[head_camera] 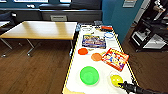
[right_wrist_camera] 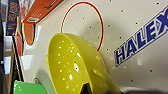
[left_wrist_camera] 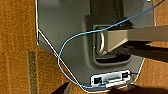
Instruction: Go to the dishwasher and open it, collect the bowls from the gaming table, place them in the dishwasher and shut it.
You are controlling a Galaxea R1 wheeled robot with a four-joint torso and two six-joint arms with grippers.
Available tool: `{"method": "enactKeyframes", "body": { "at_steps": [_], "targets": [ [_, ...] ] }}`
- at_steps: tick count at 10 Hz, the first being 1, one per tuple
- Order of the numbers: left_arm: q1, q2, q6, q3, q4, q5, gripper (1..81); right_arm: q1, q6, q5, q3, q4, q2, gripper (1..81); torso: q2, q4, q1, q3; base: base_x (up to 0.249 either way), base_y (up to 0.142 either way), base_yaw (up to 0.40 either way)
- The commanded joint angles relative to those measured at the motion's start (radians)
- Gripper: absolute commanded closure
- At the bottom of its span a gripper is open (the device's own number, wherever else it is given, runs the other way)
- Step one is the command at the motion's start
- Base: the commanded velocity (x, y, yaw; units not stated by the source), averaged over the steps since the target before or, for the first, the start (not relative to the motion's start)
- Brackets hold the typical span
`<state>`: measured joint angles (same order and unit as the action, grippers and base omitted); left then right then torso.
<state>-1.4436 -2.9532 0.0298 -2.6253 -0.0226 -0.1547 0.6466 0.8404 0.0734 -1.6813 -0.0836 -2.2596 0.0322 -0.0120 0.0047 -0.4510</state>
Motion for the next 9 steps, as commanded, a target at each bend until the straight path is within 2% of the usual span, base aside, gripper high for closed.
{"method": "enactKeyframes", "body": {
  "at_steps": [1, 2, 5, 7, 9],
  "targets": [
    [-0.004, 0.012, 0.004, 0.002, 0.0, 0.069, 1.0, -0.099, 0.011, -0.098, 0.043, -0.002, 0.076, 81.1, 0.0, 0.0, 0.0, 0.0, 0.0, 0.0, 0.0],
    [-0.004, 0.009, 0.004, 0.002, -0.002, 0.067, 1.0, -0.138, 0.011, -0.111, 0.087, 0.002, 0.132, 81.1, 0.0, 0.0, 0.0, 0.0, 0.0, 0.0, 0.0],
    [-0.002, -0.001, 0.007, 0.002, -0.008, 0.067, 1.0, -0.299, 0.011, -0.327, 0.25, 0.007, 0.339, 81.1, 0.0, 0.0, 0.0, 0.0, 0.0, 0.0, 0.0],
    [-0.002, -0.009, 0.007, 0.002, -0.01, 0.066, 1.0, -0.356, 0.009, -0.423, 0.287, 0.015, 0.425, 81.1, 0.0, 0.0, 0.0, 0.0, 0.0, 0.0, 0.0],
    [-0.001, -0.011, 0.009, 0.002, -0.01, 0.064, 1.0, -0.368, 0.002, -0.475, 0.302, 0.015, 0.501, 81.1, 0.0, 0.0, 0.0, 0.0, 0.0, 0.0, 0.0]
  ]
}}
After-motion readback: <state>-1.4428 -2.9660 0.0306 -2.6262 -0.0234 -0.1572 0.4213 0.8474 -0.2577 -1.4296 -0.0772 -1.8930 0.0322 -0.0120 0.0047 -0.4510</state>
